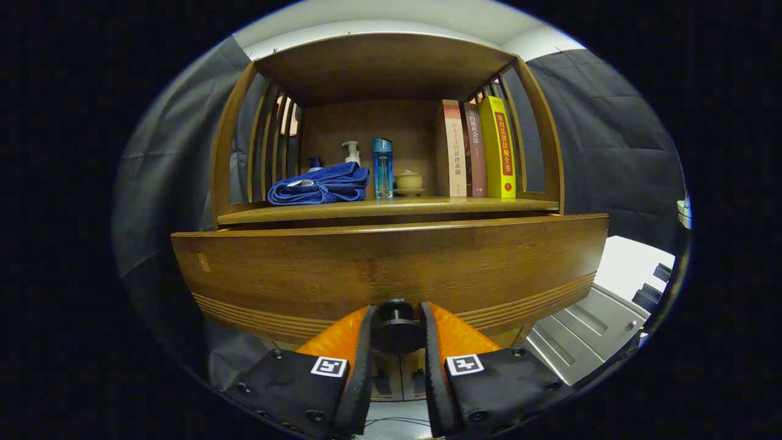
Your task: Pull open the drawer, take out the items inside it, and place them on the countertop above the cabinet.
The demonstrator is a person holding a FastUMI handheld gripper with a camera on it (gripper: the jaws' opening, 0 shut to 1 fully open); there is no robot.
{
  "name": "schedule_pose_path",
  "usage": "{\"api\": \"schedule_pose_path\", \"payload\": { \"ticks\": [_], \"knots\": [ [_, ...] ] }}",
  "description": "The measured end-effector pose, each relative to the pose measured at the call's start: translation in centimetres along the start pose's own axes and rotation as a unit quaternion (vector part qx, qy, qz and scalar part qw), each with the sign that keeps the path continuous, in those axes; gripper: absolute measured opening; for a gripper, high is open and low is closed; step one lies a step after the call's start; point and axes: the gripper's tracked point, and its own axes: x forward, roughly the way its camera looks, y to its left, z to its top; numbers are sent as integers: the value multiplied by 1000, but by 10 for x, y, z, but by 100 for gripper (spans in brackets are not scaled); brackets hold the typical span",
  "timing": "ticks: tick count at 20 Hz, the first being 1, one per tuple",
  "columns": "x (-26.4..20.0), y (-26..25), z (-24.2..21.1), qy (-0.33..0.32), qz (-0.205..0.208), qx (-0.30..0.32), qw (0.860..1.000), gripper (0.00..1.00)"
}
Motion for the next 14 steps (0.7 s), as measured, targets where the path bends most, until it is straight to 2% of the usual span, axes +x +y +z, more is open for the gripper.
{"api": "schedule_pose_path", "payload": {
  "ticks": [6, 14],
  "knots": [
    [-31, -5, 2, -6, -8, 9, 1000, 45],
    [-35, -5, -6, -2, -5, 3, 1000, 46]
  ]
}}
